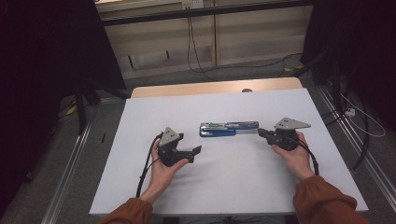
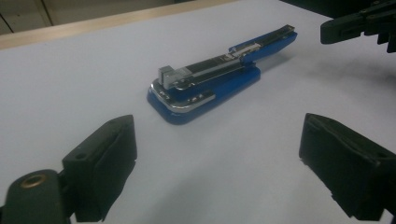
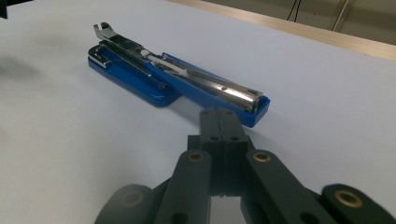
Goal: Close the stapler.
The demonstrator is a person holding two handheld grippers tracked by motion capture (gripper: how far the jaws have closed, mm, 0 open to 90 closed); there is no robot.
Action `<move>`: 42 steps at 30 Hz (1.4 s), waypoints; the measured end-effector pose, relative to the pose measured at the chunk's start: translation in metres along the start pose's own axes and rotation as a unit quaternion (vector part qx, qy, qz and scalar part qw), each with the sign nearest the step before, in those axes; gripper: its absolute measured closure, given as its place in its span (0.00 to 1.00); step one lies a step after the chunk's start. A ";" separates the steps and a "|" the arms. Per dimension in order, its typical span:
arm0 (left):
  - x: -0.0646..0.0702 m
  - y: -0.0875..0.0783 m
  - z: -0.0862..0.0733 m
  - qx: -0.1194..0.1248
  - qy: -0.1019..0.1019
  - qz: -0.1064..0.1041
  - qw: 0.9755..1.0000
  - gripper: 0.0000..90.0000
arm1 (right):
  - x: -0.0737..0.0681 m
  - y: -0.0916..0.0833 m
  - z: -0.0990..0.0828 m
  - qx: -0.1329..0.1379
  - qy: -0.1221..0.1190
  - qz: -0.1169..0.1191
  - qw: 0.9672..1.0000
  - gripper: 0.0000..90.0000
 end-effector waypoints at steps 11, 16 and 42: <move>-0.008 0.016 0.028 0.011 0.002 0.007 1.000 0.30 | 0.002 0.001 -0.002 -0.004 0.001 0.000 1.000 1.00; -0.011 0.028 0.040 -0.009 0.015 0.015 1.000 0.34 | 0.002 0.001 -0.001 -0.004 0.000 -0.001 1.000 1.00; -0.009 0.065 0.025 -0.043 0.008 -0.023 0.999 0.98 | 0.008 0.009 -0.006 -0.024 0.006 -0.005 1.000 1.00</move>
Point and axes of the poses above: each handheld gripper's, and its own axes: y roughly forward along the jaws, z roughly out of its top, x roughly to its right, the point moved 9 cm from there along y, roughly forward along the jaws, and after that the axes turned 6 degrees about -y, right-handed, at the moved point
